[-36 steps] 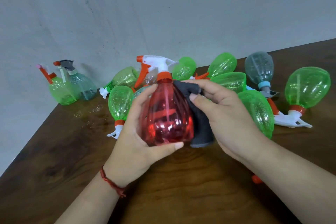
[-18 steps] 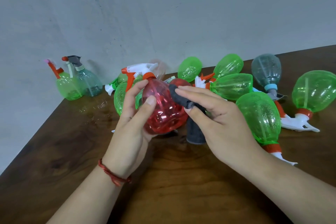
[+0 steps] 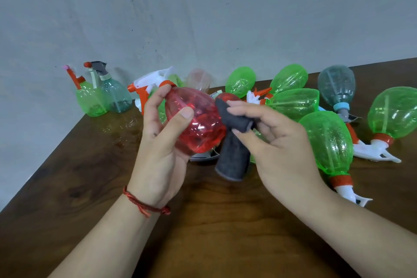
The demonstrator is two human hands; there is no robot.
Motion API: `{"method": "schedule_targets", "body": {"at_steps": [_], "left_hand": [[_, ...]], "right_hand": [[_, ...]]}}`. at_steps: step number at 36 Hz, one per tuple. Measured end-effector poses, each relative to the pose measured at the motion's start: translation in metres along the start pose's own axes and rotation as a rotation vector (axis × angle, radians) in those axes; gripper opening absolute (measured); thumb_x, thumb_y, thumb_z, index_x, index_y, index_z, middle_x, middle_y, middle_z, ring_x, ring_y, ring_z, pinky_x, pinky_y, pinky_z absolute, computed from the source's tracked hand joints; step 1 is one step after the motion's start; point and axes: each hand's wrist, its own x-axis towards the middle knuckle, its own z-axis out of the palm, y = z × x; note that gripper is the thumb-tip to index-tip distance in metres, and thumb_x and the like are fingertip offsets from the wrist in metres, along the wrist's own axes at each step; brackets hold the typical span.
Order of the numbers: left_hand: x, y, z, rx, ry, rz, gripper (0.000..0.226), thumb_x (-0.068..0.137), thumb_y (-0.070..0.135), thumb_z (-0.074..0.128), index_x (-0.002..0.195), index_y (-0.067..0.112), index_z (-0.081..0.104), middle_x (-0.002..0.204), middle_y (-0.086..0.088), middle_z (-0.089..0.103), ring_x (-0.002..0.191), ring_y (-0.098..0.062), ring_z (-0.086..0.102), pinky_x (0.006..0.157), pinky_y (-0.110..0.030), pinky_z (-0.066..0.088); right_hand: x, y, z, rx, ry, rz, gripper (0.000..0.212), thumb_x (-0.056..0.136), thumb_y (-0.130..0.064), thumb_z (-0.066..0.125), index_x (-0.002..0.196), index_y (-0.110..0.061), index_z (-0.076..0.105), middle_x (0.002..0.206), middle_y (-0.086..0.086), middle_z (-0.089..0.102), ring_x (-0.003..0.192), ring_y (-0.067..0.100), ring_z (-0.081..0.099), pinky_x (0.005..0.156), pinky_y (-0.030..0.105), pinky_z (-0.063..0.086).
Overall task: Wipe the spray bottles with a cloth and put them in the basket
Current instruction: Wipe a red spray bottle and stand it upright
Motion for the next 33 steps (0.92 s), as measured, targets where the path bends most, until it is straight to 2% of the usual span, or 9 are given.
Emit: {"method": "schedule_targets", "body": {"at_steps": [4, 7, 9, 11, 14, 19, 24, 28, 33], "left_hand": [[-0.002, -0.003, 0.001, 0.113, -0.032, 0.227, 0.072, 0.089, 0.009, 0.077, 0.149, 0.024, 0.041, 0.14, -0.008, 0.058, 0.126, -0.027, 0.065, 0.1, -0.051, 0.057], [-0.006, -0.005, 0.001, 0.247, -0.098, 0.382, 0.076, 0.084, 0.007, 0.079, 0.147, 0.02, 0.037, 0.142, -0.02, 0.052, 0.127, -0.033, 0.06, 0.109, -0.059, 0.051], [-0.008, -0.005, 0.001, 0.337, -0.121, 0.447, 0.077, 0.083, 0.004, 0.081, 0.144, 0.014, 0.034, 0.141, -0.023, 0.05, 0.127, -0.032, 0.06, 0.107, -0.05, 0.052], [-0.009, -0.007, 0.0, 0.428, -0.132, 0.502, 0.078, 0.083, 0.002, 0.085, 0.142, 0.012, 0.035, 0.143, -0.027, 0.047, 0.13, -0.033, 0.059, 0.108, -0.045, 0.051], [-0.006, -0.007, -0.004, 0.528, -0.138, 0.547, 0.077, 0.081, 0.0, 0.083, 0.142, 0.015, 0.038, 0.146, -0.034, 0.042, 0.134, -0.045, 0.054, 0.112, -0.06, 0.049], [0.003, -0.002, -0.015, 0.561, -0.098, 0.54, 0.074, 0.085, -0.002, 0.08, 0.144, 0.008, 0.037, 0.145, -0.028, 0.045, 0.129, -0.043, 0.056, 0.108, -0.068, 0.048], [-0.005, -0.005, -0.008, 0.555, -0.118, 0.524, 0.074, 0.083, 0.003, 0.08, 0.143, 0.014, 0.038, 0.146, -0.028, 0.045, 0.132, -0.04, 0.056, 0.11, -0.056, 0.051], [-0.002, -0.004, -0.01, 0.571, -0.131, 0.529, 0.075, 0.083, 0.002, 0.08, 0.144, 0.017, 0.038, 0.147, -0.031, 0.041, 0.133, -0.047, 0.053, 0.108, -0.07, 0.048], [0.004, -0.003, -0.018, 0.588, -0.087, 0.516, 0.074, 0.087, 0.005, 0.079, 0.147, 0.008, 0.034, 0.148, -0.027, 0.043, 0.134, -0.043, 0.053, 0.108, -0.069, 0.048]], "right_hand": [[0.002, 0.0, 0.007, 0.385, 0.052, 0.3, 0.028, 0.098, 0.011, 0.06, 0.114, -0.011, 0.068, 0.113, 0.008, 0.075, 0.105, 0.02, 0.068, 0.096, 0.04, 0.056], [0.0, -0.004, 0.013, 0.558, 0.088, 0.442, 0.027, 0.104, 0.004, 0.054, 0.129, -0.002, 0.063, 0.124, 0.022, 0.071, 0.106, 0.026, 0.069, 0.095, 0.038, 0.06], [-0.003, -0.006, 0.018, 0.666, 0.084, 0.515, 0.028, 0.105, 0.001, 0.053, 0.131, -0.003, 0.064, 0.126, 0.024, 0.072, 0.109, 0.027, 0.072, 0.098, 0.039, 0.06], [-0.007, -0.006, 0.02, 0.706, 0.053, 0.621, 0.027, 0.107, -0.003, 0.051, 0.128, -0.007, 0.067, 0.123, 0.022, 0.074, 0.115, 0.031, 0.073, 0.101, 0.044, 0.059], [-0.011, -0.003, 0.017, 0.642, -0.07, 0.76, 0.026, 0.107, -0.008, 0.052, 0.128, -0.004, 0.068, 0.124, 0.022, 0.074, 0.123, 0.038, 0.069, 0.107, 0.054, 0.054], [-0.002, -0.01, 0.008, 0.637, -0.033, 0.733, 0.031, 0.104, -0.004, 0.054, 0.131, -0.002, 0.067, 0.124, 0.023, 0.074, 0.113, 0.035, 0.072, 0.093, 0.044, 0.061], [-0.001, -0.008, 0.013, 0.719, -0.029, 0.703, 0.035, 0.107, -0.003, 0.047, 0.135, -0.009, 0.067, 0.125, 0.018, 0.074, 0.114, 0.03, 0.073, 0.097, 0.043, 0.061], [-0.005, -0.003, 0.009, 0.631, -0.184, 0.783, 0.034, 0.108, -0.007, 0.047, 0.136, -0.007, 0.067, 0.134, 0.019, 0.07, 0.132, 0.038, 0.063, 0.115, 0.058, 0.046], [0.0, -0.007, 0.006, 0.669, -0.193, 0.769, 0.035, 0.108, -0.005, 0.046, 0.136, -0.004, 0.066, 0.131, 0.018, 0.072, 0.127, 0.034, 0.067, 0.105, 0.044, 0.056]]}}
